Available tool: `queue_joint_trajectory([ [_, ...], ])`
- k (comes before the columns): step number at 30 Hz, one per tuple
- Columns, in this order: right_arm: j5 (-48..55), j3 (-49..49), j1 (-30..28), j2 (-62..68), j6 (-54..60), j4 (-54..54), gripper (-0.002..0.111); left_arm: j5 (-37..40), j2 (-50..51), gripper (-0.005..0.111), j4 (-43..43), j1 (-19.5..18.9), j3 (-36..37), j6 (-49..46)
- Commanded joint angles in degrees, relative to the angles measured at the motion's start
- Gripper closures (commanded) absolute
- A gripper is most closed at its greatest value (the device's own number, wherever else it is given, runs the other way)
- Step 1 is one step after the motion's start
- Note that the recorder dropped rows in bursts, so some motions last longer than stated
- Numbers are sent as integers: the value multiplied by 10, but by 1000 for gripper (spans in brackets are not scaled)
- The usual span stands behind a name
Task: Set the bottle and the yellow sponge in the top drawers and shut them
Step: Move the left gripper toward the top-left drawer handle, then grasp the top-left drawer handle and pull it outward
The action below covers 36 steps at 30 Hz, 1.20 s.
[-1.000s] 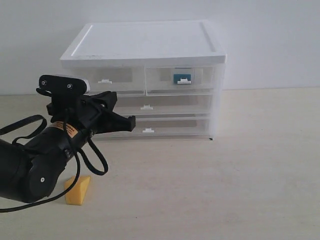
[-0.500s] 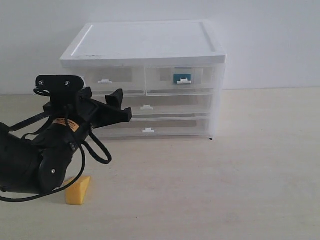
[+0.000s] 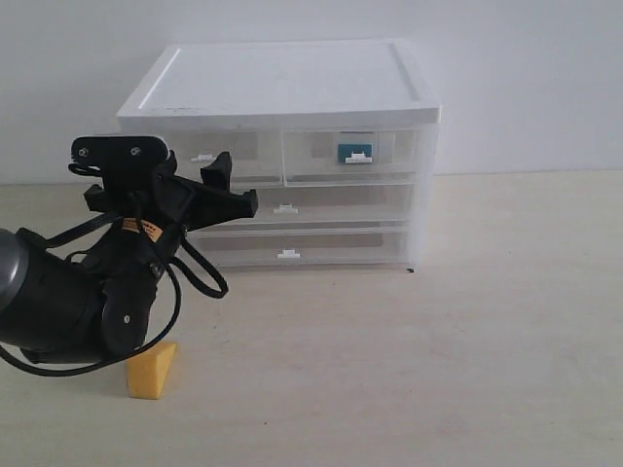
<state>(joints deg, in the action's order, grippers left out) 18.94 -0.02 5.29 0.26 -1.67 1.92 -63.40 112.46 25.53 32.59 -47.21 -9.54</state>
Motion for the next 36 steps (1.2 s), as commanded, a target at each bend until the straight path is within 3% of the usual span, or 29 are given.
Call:
queue_joint_trajectory([
  [1,-5,0,-1,-3,2,-1,108,0,0,47,2,-1,-15,-5],
  [23,-5,0,-1,-3,2,-1,108,-43,59,50,7,-1,-55,-20],
  [26,-5,0,-1,-3,2,-1,108,-43,59,61,7,-1,-55,-20],
  [32,-5,0,-1,-3,2,-1,108,-41,59,102,22,-1,-55,-20],
  [36,-5,0,-1,-3,2,-1,108,-40,59,103,23,-1,-55,-20],
])
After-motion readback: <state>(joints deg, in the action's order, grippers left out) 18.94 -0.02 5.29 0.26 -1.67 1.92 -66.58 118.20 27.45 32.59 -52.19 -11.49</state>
